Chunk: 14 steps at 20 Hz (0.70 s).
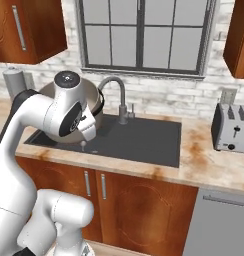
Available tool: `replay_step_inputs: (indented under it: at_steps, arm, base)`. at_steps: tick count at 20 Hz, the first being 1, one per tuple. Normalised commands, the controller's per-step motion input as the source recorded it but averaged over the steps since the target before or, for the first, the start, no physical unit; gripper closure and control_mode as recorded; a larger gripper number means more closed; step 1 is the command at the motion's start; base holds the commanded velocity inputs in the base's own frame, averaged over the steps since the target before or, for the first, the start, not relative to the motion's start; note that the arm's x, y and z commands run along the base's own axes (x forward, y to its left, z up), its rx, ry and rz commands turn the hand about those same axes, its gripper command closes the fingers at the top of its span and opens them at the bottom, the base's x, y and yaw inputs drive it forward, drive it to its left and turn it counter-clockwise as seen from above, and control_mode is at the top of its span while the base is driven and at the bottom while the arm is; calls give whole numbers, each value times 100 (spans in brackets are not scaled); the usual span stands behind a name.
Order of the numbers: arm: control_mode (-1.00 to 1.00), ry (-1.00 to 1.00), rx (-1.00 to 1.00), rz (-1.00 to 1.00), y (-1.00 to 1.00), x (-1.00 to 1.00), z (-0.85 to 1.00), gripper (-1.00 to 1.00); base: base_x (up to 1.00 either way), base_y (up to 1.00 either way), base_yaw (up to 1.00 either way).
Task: Pick the pot and strainer and place them in the sink. Then turn on the water.
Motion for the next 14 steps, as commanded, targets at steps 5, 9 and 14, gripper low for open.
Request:
replay_step_inputs:
  at_steps: [5, 9, 14]
  arm:
    - [100, 0, 0, 0, 0, 0, 0, 100]
    - [100, 0, 0, 0, 0, 0, 0, 100]
    - [100, 0, 0, 0, 0, 0, 0, 100]
  base:
    - [17, 3, 5]
    - [26, 3, 5]
    - [37, 3, 5]
